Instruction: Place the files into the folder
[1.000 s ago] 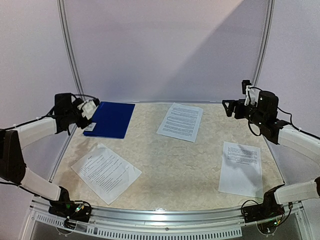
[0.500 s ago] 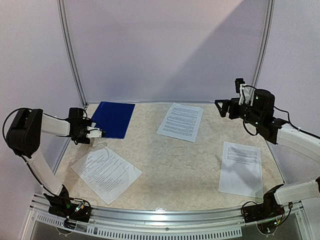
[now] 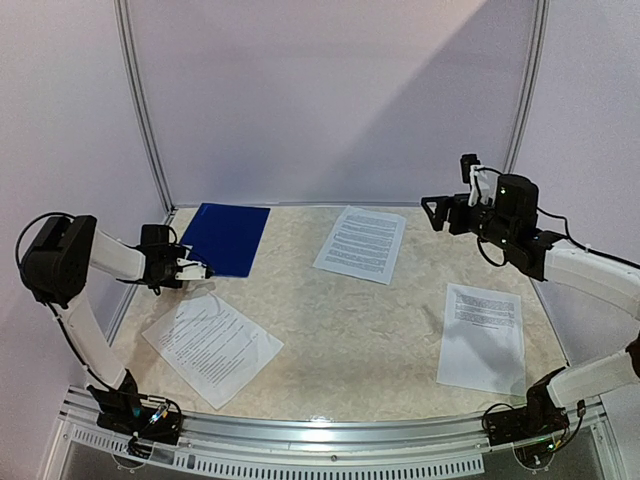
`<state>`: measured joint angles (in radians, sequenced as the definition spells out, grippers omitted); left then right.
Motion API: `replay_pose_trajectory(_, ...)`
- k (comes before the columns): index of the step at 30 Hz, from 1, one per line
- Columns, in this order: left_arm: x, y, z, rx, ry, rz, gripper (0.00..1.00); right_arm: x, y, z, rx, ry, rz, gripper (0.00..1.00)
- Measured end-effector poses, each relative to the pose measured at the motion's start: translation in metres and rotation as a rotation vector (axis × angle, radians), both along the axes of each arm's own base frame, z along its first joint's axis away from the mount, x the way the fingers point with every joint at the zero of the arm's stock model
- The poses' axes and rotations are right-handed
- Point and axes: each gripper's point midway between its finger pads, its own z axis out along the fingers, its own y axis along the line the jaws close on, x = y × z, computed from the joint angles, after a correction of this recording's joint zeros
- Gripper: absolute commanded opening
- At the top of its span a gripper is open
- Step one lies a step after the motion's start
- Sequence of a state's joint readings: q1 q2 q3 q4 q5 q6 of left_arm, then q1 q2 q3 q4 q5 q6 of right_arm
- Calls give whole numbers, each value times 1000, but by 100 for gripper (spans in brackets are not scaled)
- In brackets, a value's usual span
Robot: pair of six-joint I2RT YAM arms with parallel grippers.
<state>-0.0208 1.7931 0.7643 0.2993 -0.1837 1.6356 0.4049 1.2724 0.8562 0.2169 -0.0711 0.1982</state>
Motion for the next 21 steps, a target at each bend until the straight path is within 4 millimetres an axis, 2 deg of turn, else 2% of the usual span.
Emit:
replay_pose_trajectory(9,14,-14,13,-11,-88,-35,59,4,12,-1,5,9,34,99)
replay_pose_trajectory(15,22,-18,-1,6,-92,-43,60,3,18,1,9,6,59,99)
replay_pose_trajectory(21,22,-19,0,6,-75,-45,61,3,20,6,9,-1,68,99)
